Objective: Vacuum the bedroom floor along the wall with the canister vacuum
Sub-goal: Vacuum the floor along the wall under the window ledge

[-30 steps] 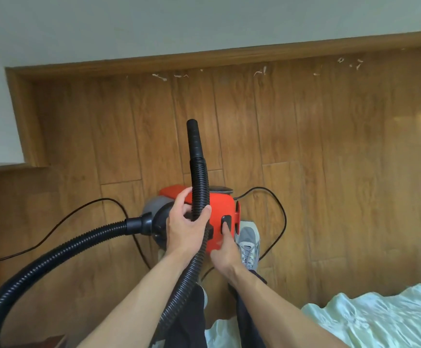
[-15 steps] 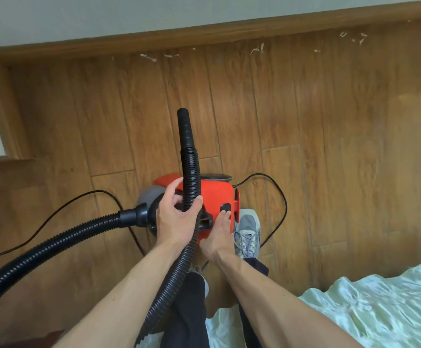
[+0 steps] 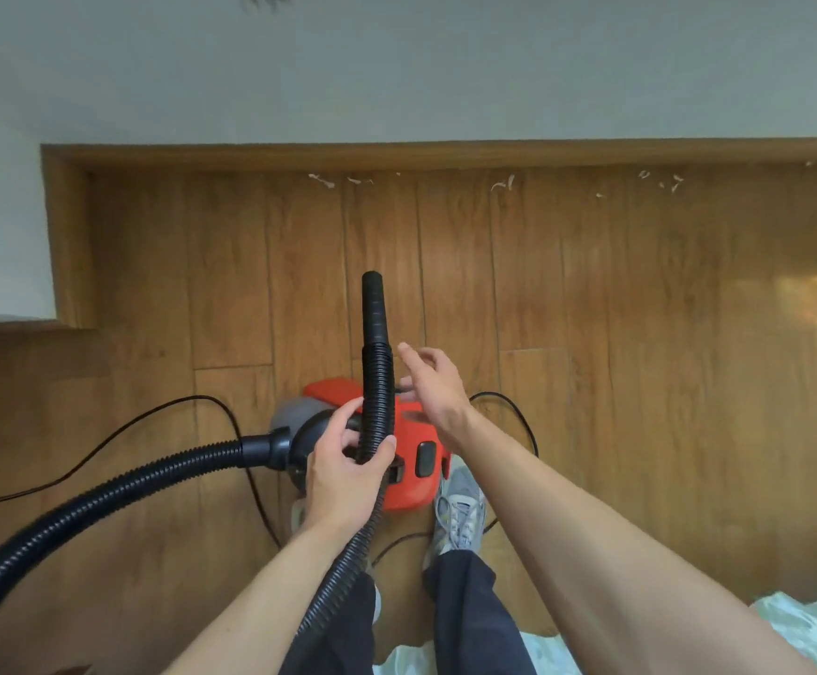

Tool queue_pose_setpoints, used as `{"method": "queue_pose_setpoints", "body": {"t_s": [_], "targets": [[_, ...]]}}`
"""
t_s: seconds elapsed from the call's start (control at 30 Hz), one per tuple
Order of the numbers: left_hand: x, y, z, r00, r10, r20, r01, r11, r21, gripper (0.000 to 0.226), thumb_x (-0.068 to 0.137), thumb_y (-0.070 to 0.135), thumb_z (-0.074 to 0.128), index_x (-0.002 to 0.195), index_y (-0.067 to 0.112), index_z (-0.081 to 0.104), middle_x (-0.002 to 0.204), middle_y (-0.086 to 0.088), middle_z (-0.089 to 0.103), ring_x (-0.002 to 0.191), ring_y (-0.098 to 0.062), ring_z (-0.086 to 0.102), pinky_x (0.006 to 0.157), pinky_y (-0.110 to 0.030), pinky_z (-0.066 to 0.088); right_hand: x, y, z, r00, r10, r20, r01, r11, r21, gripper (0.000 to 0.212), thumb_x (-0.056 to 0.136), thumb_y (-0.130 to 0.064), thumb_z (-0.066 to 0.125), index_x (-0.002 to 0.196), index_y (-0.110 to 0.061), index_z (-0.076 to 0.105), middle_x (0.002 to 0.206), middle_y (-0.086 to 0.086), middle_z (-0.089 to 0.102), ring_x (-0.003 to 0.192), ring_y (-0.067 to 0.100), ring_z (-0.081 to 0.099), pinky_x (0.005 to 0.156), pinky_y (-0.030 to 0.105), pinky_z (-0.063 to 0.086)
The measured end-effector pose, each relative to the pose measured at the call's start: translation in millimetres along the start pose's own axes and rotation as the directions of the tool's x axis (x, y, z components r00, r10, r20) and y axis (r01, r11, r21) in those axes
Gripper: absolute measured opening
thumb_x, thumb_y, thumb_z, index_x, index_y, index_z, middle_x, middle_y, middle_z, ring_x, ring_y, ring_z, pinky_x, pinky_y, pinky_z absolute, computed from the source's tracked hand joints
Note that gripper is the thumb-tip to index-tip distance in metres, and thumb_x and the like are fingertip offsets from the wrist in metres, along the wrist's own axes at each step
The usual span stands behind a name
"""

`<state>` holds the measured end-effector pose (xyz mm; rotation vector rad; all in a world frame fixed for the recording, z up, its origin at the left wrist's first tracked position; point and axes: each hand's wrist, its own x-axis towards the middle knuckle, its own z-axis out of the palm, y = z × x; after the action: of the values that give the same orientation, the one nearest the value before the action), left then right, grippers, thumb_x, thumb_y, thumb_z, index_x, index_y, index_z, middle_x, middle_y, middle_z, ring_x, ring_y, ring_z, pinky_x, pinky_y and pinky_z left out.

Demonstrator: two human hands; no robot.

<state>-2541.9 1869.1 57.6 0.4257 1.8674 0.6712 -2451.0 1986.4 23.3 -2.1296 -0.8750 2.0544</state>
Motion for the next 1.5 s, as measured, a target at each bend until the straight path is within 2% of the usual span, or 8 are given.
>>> {"method": "queue_pose_setpoints", "body": {"t_s": [0.07,0.2,0.5,0.6,0.77,0.97,1.3,1.5], "targets": [[-4,7,0,1.000,-0.003,-0.009,0.003,1.000,-0.015,0.055,0.084,0.024,0.076,0.131,0.038,0.053,0.084,0.005,0.074,0.074,-0.016,0.073,0.079,-0.051,0.058,-1,-24,8,1.000,-0.010,0.024,0.013,0.991,-0.132,0.070,0.078,-0.056,0.067,0.134,-0.018,0.048,0.121,0.011,0.067,0.099,0.028,0.071,0.089,0.048,0.058],[-9,21,-1,0.999,-0.008,-0.036,0.006,0.998,-0.067,0.056,0.084,0.023,0.076,0.133,0.035,0.052,0.084,0.001,0.074,0.072,-0.019,0.074,0.078,-0.051,0.059,-6,-47,16,0.996,-0.067,0.052,0.080,0.952,-0.297,0.033,0.084,-0.032,0.069,0.110,-0.019,0.054,0.107,0.013,0.071,0.096,0.029,0.071,0.086,0.049,0.060],[5,37,-24,0.995,-0.024,-0.102,0.019,0.999,-0.048,0.055,0.081,0.035,0.077,0.130,0.038,0.052,0.078,0.005,0.071,0.074,-0.009,0.070,0.078,-0.040,0.057,-10,-76,45,0.993,-0.116,0.014,0.109,0.875,-0.471,0.018,0.089,-0.030,0.066,0.085,-0.019,0.052,0.092,0.006,0.066,0.083,0.024,0.067,0.069,0.035,0.059],[19,43,-42,0.998,-0.036,-0.060,0.034,0.999,-0.024,0.059,0.081,0.040,0.076,0.134,0.033,0.050,0.081,0.006,0.071,0.077,-0.004,0.068,0.077,-0.031,0.056,-1,-85,61,0.985,-0.168,-0.046,0.122,0.853,-0.507,0.023,0.088,-0.033,0.067,0.097,-0.014,0.059,0.098,0.009,0.069,0.087,0.026,0.069,0.079,0.039,0.059],[39,49,-63,0.996,-0.036,0.086,0.036,0.999,0.003,0.065,0.084,0.042,0.073,0.142,0.037,0.045,0.082,0.004,0.073,0.077,-0.009,0.071,0.080,-0.037,0.058,19,-99,79,0.970,-0.221,-0.103,0.152,0.876,-0.457,0.031,0.090,-0.037,0.065,0.108,-0.013,0.057,0.103,0.011,0.069,0.092,0.029,0.069,0.088,0.047,0.058],[66,53,-57,0.995,-0.058,0.079,0.065,0.995,-0.078,0.066,0.083,0.041,0.074,0.142,0.041,0.046,0.098,0.002,0.072,0.087,-0.018,0.070,0.087,-0.042,0.056,36,-111,80,0.978,-0.198,-0.066,0.154,0.899,-0.410,0.041,0.092,-0.033,0.062,0.127,-0.014,0.052,0.109,0.012,0.069,0.098,0.029,0.068,0.092,0.046,0.057],[128,65,-19,0.985,-0.171,0.020,0.172,0.968,-0.185,0.070,0.087,0.035,0.073,0.147,0.040,0.038,0.110,0.006,0.066,0.088,-0.019,0.071,0.084,-0.045,0.059,117,-125,82,0.941,-0.338,-0.028,0.279,0.817,-0.505,0.030,0.094,-0.032,0.061,0.116,-0.015,0.052,0.102,0.009,0.068,0.085,0.025,0.068,0.071,0.035,0.056],[170,59,-3,0.977,-0.212,0.022,0.213,0.968,-0.130,0.066,0.087,0.032,0.072,0.145,0.042,0.041,0.101,0.017,0.056,0.085,-0.014,0.069,0.080,-0.038,0.059,171,-119,77,0.945,-0.324,-0.033,0.260,0.811,-0.524,0.027,0.095,-0.033,0.060,0.111,-0.020,0.043,0.102,0.009,0.066,0.089,0.028,0.069,0.082,0.046,0.059]]}}
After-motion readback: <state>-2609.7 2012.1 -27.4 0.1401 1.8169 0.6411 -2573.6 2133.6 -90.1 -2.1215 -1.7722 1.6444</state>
